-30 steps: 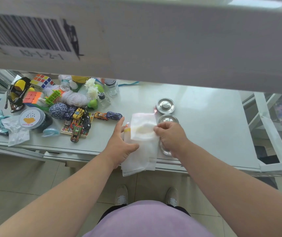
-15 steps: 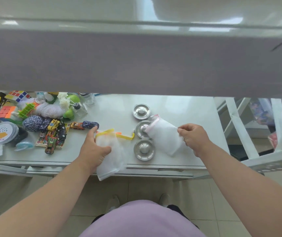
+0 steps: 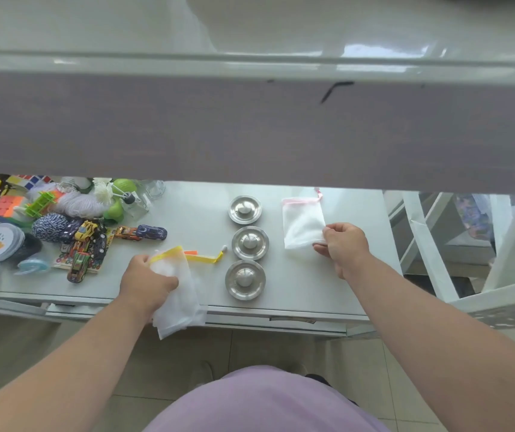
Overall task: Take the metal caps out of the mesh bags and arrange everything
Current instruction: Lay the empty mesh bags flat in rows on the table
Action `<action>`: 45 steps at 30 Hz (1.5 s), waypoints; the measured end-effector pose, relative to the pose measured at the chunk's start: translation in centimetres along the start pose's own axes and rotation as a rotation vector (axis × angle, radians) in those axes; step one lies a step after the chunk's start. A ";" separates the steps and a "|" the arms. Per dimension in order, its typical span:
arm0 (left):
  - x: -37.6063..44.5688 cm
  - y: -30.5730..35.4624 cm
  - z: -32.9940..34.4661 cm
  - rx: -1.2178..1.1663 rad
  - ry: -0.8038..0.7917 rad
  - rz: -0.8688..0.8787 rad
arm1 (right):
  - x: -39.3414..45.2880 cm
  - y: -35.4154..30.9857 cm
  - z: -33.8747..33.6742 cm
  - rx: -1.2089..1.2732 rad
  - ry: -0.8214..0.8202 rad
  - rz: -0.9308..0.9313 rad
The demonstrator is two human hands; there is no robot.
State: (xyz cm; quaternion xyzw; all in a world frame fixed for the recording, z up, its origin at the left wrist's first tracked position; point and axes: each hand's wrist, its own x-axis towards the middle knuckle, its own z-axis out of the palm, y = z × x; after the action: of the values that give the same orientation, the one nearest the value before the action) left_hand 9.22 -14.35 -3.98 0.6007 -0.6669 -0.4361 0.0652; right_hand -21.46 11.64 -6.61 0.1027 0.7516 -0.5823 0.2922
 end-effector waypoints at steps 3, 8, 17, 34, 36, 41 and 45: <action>-0.1 0.4 -0.2 -0.021 -0.023 -0.034 | 0.1 -0.2 0.7 -0.006 -0.015 0.007; 0.5 0.7 -0.4 -0.107 -0.086 -0.004 | -0.7 -0.6 1.1 -0.039 -0.076 0.002; 0.6 1.0 -1.0 -0.370 -0.342 0.035 | -8.5 -1.2 3.6 -0.504 0.111 -0.231; -1.2 8.0 -2.4 -0.540 -0.855 0.145 | -16.8 -1.3 13.6 0.068 -0.308 -0.108; -1.6 8.5 -1.5 -0.534 -0.900 0.129 | -16.1 -1.2 12.3 0.117 -0.250 -0.103; -3.1 9.6 1.3 -0.566 -0.918 0.100 | -13.8 -0.9 8.7 0.159 -0.124 -0.134; -4.7 10.8 4.0 -0.581 -0.881 0.122 | -11.4 -0.9 5.1 0.149 -0.040 -0.170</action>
State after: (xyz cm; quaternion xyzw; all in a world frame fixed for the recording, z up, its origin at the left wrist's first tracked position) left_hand 0.02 -9.40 2.78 0.2781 -0.5164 -0.8093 -0.0321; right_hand -11.04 8.68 -0.28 0.0484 0.7061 -0.6613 0.2485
